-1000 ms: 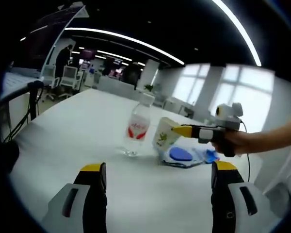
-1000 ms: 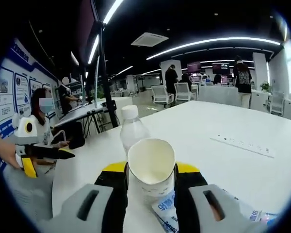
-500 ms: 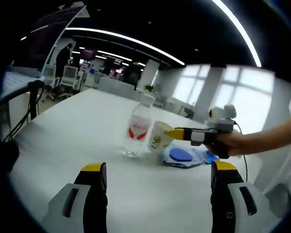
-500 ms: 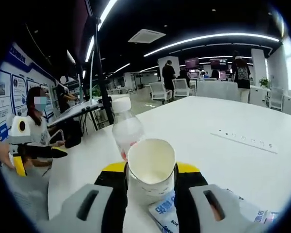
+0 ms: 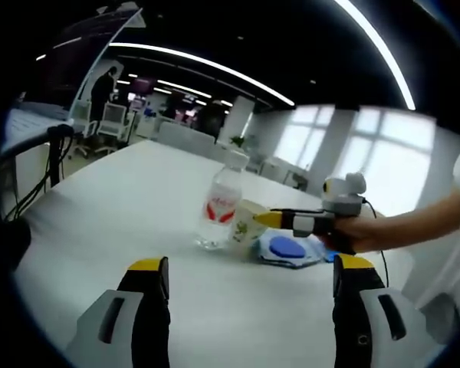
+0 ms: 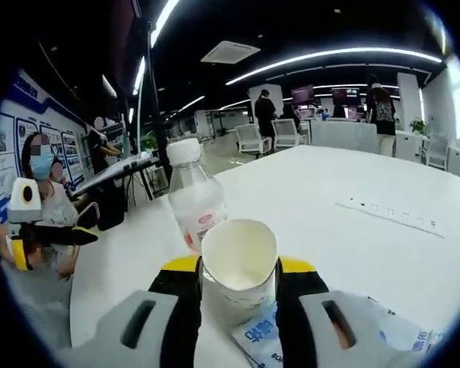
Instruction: Arrange the tabletop items into an orderly group along one side of the table until the central work area is clear of visible clutter.
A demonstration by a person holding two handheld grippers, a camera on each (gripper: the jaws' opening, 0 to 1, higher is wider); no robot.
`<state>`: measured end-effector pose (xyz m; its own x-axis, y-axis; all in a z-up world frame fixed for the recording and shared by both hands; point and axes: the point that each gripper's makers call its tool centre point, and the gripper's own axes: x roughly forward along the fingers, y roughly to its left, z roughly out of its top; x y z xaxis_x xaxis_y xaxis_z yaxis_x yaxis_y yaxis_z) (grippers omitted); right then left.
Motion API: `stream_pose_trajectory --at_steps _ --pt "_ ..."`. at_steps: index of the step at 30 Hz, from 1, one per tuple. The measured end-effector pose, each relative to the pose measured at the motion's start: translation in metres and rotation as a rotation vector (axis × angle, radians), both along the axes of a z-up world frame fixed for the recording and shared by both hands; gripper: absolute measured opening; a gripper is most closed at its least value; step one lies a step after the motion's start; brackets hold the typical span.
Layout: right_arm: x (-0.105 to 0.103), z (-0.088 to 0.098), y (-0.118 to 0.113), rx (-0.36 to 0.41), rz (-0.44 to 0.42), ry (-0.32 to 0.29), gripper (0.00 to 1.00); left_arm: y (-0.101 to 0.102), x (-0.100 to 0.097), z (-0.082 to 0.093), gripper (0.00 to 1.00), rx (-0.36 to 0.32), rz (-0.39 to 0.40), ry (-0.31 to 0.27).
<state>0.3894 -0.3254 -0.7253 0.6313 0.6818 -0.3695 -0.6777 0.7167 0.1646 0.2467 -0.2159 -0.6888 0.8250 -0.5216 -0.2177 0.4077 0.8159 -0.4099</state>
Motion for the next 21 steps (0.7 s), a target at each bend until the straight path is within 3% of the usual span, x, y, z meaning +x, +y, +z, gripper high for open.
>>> stream_pose_trajectory --at_steps 21 --pt "-0.0016 -0.0074 0.0011 -0.036 0.005 -0.003 0.39 0.0007 0.0006 -0.0001 0.85 -0.005 0.003 0.000"
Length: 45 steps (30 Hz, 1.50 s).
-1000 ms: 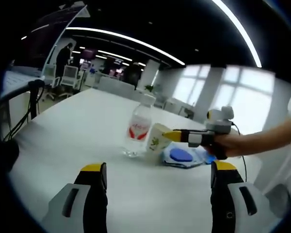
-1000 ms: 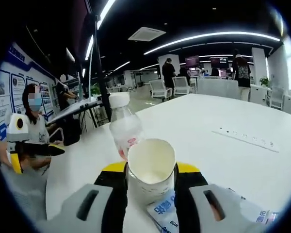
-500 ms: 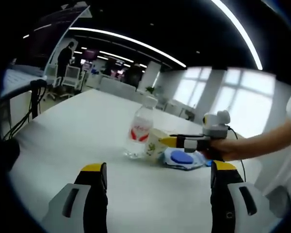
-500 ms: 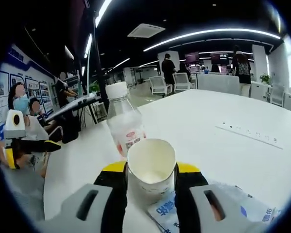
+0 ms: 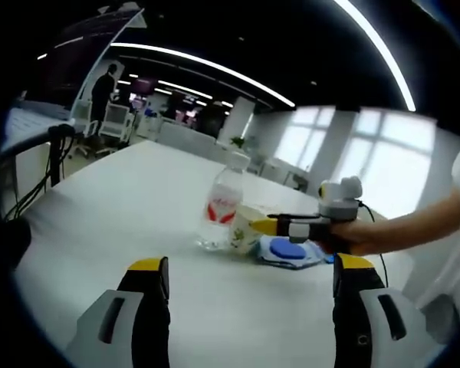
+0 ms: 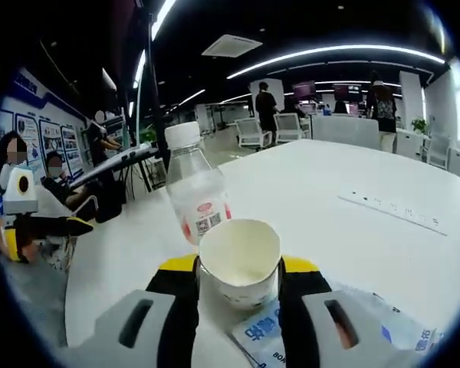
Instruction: Arrange the tabletop items into an orderly group along one side of the table until the central work area is clear of visible clutter.
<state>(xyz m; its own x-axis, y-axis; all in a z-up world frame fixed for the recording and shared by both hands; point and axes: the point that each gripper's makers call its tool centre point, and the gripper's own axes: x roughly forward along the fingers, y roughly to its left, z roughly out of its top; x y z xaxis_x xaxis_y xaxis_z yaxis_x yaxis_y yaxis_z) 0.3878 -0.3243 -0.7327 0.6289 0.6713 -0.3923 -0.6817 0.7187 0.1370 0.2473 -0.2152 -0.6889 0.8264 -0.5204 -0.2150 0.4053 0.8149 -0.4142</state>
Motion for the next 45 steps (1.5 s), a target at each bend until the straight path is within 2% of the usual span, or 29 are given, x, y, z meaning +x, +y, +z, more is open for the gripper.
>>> stream_pose_trajectory --at_steps 6,12,21,28,33,45 --pt "0.001 0.000 -0.001 -0.014 -0.018 -0.011 0.62 0.000 0.000 -0.001 0.86 -0.001 -0.003 0.005" --pt "0.002 0.000 -0.006 -0.016 -0.037 -0.010 0.73 -0.001 0.000 -0.002 0.88 0.004 -0.004 0.007" --pt "-0.009 0.001 -0.015 -0.003 -0.055 0.001 0.74 -0.004 -0.001 -0.003 0.89 0.009 -0.017 0.009" --pt "-0.018 0.012 -0.026 0.012 -0.075 -0.012 0.74 -0.005 -0.002 -0.004 0.90 0.022 -0.022 0.009" --pt "-0.032 0.026 -0.041 0.023 -0.105 -0.034 0.75 -0.008 -0.003 -0.006 0.93 0.044 -0.034 0.008" --pt "-0.065 0.036 -0.091 0.013 -0.176 -0.053 0.76 -0.018 -0.008 -0.009 0.92 0.087 -0.081 0.008"
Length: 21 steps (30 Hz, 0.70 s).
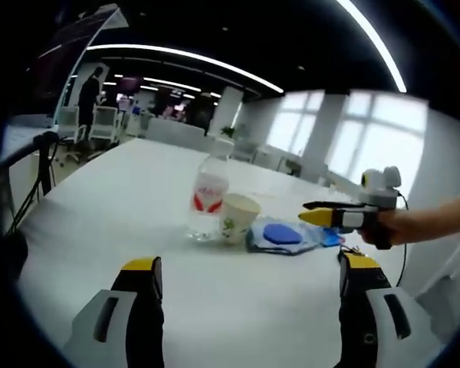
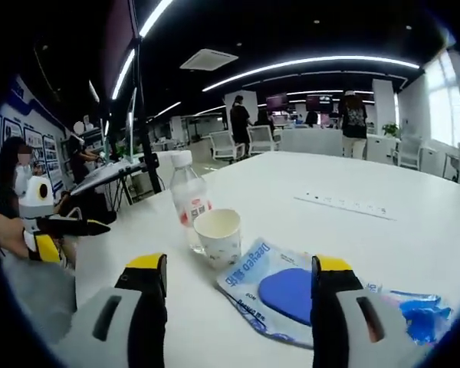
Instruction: Arrange the tabletop items into an orderly group along one side of the table until the central work area is clear of visible clutter.
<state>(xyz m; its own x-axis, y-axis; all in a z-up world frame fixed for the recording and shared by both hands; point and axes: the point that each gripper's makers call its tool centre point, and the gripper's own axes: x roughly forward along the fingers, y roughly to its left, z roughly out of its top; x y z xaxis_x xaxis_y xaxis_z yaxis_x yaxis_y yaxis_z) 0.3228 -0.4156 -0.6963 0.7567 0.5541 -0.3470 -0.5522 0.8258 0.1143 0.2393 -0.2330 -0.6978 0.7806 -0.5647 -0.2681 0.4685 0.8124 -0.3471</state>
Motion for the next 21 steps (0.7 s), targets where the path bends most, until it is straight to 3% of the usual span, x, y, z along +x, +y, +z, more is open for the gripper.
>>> stream_pose_trajectory --at_steps 12,21 --pt "-0.026 0.018 -0.050 0.001 -0.079 -0.039 0.76 -0.009 -0.006 -0.004 0.92 0.035 -0.035 0.011" --pt "-0.051 0.020 -0.090 -0.003 -0.150 -0.037 0.76 -0.014 -0.010 -0.007 0.91 0.049 -0.059 0.021"
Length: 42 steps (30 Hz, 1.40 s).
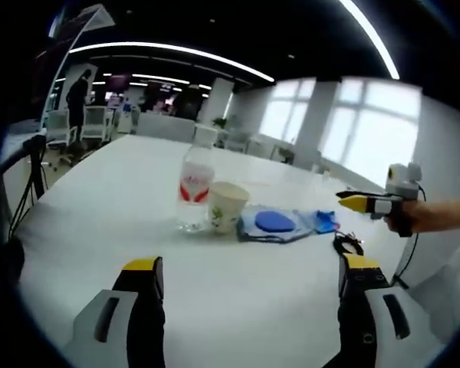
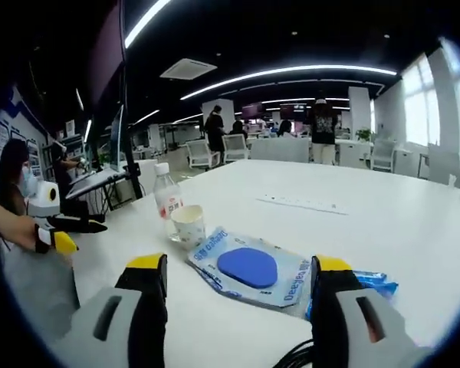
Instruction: Arrange the tabletop items into an orderly group along one side of the table until the central work area is clear of visible clutter.
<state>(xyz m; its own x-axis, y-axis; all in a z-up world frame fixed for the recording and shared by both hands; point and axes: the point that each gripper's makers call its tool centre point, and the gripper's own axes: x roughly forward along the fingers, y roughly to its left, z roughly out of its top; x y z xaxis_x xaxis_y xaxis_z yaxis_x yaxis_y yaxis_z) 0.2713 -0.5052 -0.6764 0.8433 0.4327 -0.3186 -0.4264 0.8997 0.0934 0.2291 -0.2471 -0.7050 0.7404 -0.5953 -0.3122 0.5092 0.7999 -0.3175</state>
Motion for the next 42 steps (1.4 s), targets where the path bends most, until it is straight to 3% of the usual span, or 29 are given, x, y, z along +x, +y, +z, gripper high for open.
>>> stream_pose_trajectory --at_steps 23,36,42 --pt "-0.070 -0.004 -0.092 0.021 -0.221 0.035 0.79 -0.007 -0.004 -0.003 0.91 -0.004 -0.032 0.012" --pt "-0.100 -0.031 -0.098 0.038 -0.263 0.112 0.82 -0.008 -0.004 -0.006 0.91 0.006 -0.039 0.024" --pt "-0.104 -0.038 -0.100 0.042 -0.276 0.133 0.83 -0.005 -0.003 -0.007 0.91 0.006 -0.031 0.029"
